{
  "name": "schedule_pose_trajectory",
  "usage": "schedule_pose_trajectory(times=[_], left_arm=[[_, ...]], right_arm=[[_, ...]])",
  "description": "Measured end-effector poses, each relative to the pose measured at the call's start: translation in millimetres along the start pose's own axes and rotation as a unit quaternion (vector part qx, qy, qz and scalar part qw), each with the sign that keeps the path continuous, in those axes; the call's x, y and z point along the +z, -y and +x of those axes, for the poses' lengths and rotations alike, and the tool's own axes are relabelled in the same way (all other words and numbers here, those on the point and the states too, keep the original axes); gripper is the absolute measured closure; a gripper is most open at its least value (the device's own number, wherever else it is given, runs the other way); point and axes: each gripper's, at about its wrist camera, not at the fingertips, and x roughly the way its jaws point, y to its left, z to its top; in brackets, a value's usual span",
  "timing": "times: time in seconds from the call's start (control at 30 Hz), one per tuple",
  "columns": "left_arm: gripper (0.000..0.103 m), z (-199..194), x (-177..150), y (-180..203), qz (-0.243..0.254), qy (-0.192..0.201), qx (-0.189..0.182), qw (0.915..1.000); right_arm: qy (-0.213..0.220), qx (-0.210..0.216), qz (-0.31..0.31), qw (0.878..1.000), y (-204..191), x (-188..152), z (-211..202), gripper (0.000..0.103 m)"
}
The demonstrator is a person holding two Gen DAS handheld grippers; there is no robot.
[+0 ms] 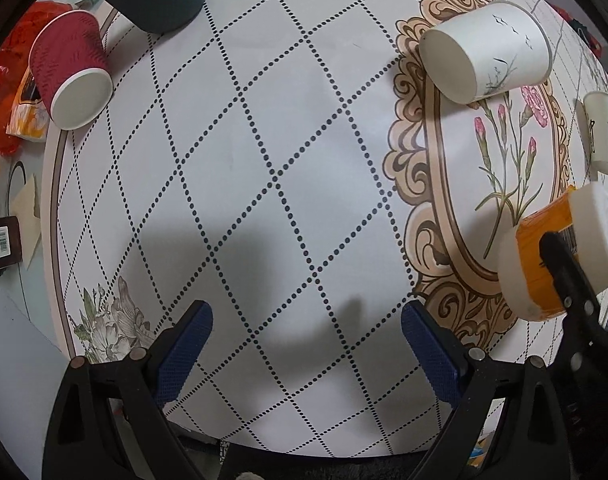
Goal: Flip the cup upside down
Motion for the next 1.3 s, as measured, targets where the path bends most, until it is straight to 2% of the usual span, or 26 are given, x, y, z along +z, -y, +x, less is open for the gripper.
schedule_pose_trajectory(times=[0.33,0.53,0.57,0.7,0.83,1.0,1.17,1.3], left_arm=[[0.006,-14.1,-17.2,11.3,-0.005,0.039,0.015,0.9991],[0.006,-34.7,-33.1,11.1,-0.005,0.06,0.016,0.9981],[0.006,-39.6,-26.8,7.9,-0.003,0.063,0.014,0.9979],[0.006,-62.9,-40.7,9.0,0.015,0.088,0.001,0.996],[0.006,-88.2,-63.1,13.5,0.043,0.12,0.009,0.9919],[0.006,-99.6,-86.5,9.7,0.069,0.147,0.011,0.9867],[0.006,-144.0,-124.1,14.7,0.094,0.194,0.003,0.9765],[0.006,-182.1,-152.2,13.9,0.096,0.222,-0.005,0.9702]], right_arm=[[-0.011,0.024,-0.002,1.0,-2.3,-18.0,-4.7,0.03],[-0.02,0.03,0.004,0.999,-2.0,-31.2,-17.1,0.012],[-0.021,0.03,0.01,0.999,-1.1,-33.4,-22.3,0.01],[-0.021,0.01,0.05,0.998,8.8,-43.9,-54.3,0.008],[-0.029,-0.023,0.101,0.994,16.0,-63.2,-88.5,0.006],[-0.038,-0.051,0.151,0.986,14.0,-91.8,-127.4,0.006],[-0.022,-0.079,0.178,0.981,9.8,-111.1,-174.9,0.006],[0.004,-0.093,0.184,0.978,1.6,-120.6,-222.1,0.006]])
